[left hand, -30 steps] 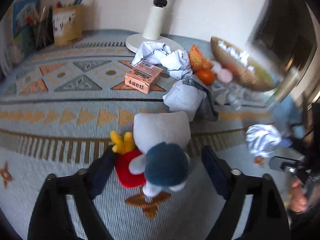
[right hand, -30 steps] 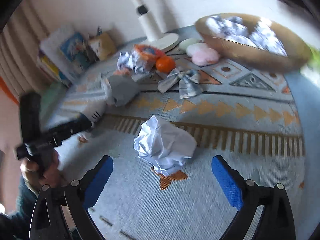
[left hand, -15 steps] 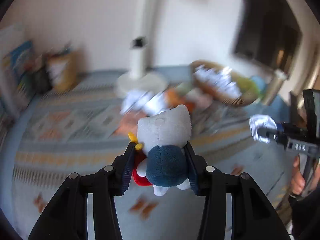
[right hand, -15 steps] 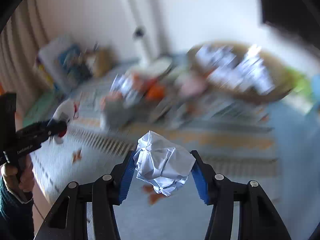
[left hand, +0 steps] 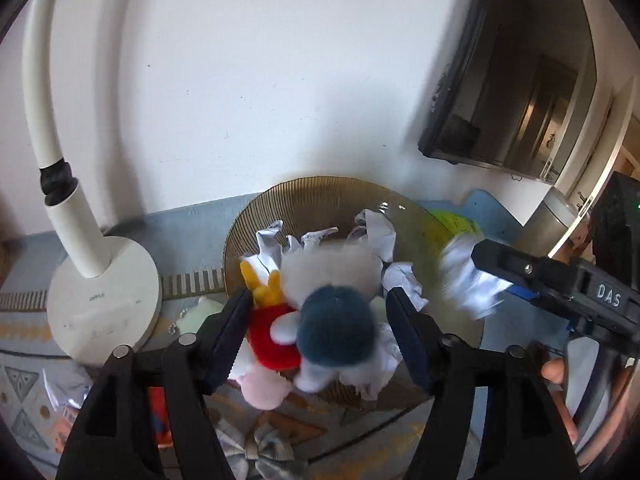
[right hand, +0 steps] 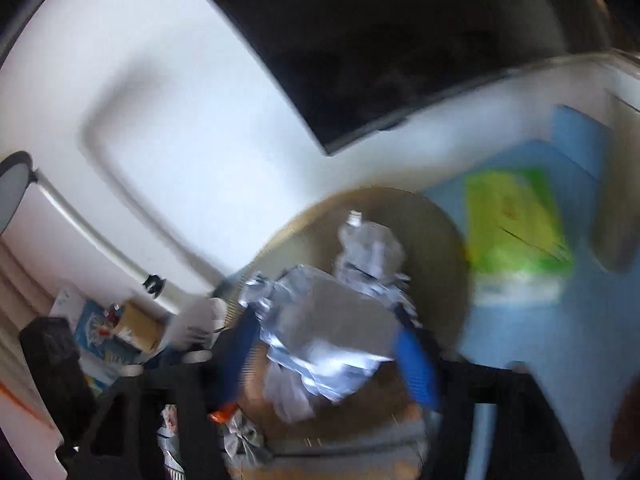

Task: Organize objects
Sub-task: 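Carry the toy and paper ball over the gold bowl and open both grippers, then grasp the orange soap box with the left gripper while the right grasps a grey cloth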

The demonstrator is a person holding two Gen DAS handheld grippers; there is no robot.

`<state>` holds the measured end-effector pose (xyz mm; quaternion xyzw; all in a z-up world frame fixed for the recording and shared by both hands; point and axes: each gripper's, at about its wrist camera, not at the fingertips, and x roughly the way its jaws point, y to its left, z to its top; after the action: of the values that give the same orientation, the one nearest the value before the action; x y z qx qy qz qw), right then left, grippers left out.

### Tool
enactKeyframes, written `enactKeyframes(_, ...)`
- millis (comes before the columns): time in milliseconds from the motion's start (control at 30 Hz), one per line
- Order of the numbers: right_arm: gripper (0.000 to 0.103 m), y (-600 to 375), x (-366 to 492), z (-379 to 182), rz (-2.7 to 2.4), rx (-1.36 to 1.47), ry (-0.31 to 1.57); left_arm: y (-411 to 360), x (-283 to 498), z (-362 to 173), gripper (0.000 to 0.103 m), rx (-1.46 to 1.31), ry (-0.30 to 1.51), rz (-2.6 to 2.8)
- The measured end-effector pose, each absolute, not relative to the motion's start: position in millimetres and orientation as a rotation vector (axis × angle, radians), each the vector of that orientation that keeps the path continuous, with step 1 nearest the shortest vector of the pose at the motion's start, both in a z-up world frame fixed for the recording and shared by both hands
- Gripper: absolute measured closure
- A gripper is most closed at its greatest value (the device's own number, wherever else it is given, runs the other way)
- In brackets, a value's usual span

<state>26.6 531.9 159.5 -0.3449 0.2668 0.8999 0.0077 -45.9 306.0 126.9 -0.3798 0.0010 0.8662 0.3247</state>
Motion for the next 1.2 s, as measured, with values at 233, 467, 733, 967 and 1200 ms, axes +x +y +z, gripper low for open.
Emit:
enactKeyframes(233,0.019,516.8,72.9,169.5,2.880,-1.067,0.758,222.0,-0.2,157.9,0.035,-0.893,-0.083,2.280)
enactKeyframes(467,0.007,433.4,132.4,151.9,2.946,-1.446,0.898,65.7,74.8,161.9,0.001,-0.787,-0.096,2.487)
enactKeyframes(733,0.006,323.9,133.4,76.7,2.936,-1.433,0.424,-16.9,56.1,65.3,0.001,-1.109,-0.191,2.632)
enactKeyframes(967,0.006,314.4,139.6,67.1,3.009,-1.314,0.282,-2.9,36.2,37.5,0.004,-1.235,-0.194,2.490)
enactKeyframes(1200,0.006,289.1,101.7,79.7,3.102,-1.628,0.579,50.0,-26.2,54.9,0.013,-1.208,-0.100,2.302)
